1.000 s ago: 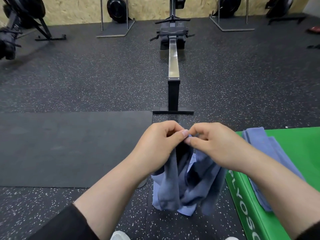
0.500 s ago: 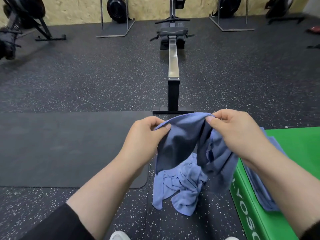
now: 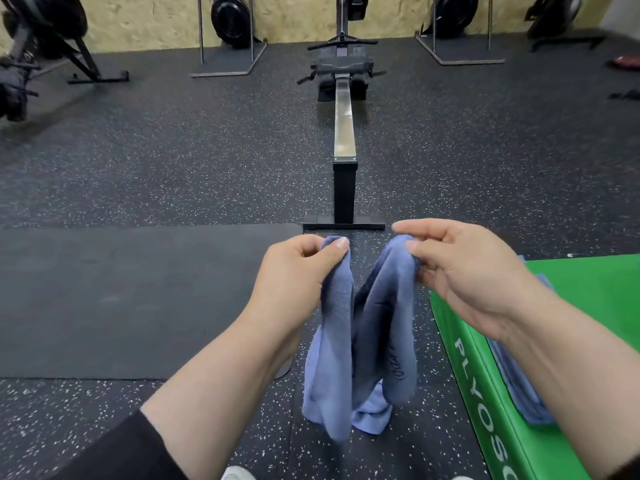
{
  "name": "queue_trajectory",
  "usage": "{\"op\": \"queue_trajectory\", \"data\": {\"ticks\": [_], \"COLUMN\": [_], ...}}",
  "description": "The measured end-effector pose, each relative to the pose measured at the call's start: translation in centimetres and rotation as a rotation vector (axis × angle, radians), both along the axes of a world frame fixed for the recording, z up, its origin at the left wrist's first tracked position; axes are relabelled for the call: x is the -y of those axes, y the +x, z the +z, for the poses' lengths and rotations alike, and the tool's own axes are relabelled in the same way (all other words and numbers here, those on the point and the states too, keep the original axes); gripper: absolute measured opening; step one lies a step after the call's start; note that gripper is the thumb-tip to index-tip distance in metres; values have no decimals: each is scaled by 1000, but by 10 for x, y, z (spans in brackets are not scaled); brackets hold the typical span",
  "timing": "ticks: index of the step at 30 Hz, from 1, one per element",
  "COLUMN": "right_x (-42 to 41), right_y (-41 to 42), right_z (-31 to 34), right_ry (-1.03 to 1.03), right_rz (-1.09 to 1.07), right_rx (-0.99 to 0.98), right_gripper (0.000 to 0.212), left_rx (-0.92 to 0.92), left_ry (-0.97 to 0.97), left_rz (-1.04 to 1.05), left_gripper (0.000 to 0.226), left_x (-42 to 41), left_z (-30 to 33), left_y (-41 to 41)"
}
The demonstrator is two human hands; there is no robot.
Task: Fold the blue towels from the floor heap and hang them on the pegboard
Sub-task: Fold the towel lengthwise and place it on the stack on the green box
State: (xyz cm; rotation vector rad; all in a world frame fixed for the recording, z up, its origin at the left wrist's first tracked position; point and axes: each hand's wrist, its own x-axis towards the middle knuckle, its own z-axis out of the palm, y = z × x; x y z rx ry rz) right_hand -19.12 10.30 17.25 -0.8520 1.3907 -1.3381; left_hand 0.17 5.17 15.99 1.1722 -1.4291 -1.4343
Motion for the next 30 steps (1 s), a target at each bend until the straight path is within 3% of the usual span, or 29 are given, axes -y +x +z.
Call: {"op": "queue_trajectory", "data": {"ticks": [6, 10, 13, 22, 30], "right_x": [-3, -5, -5, -8, -6], "right_y": [12, 16, 19, 28, 19], "right_z": [5, 7, 8, 5, 1], "right_ry": [-21, -49, -76, 16, 52], "right_rz": [53, 76, 53, 11, 5], "right_rx": [2, -47, -100, 4, -45], "right_gripper": [32, 30, 23, 3, 11], "left_rx": [32, 59, 4, -7, 74], "left_ry": [-9, -66, -40, -6, -52], "left_rz": [-84, -115, -112, -127, -64], "left_gripper": [53, 21, 13, 13, 22], "left_x": [-3, -8, -11, -15, -11], "left_z": [-1, 1, 3, 2, 7], "left_y": [-4, -8, -10, -11, -9]}}
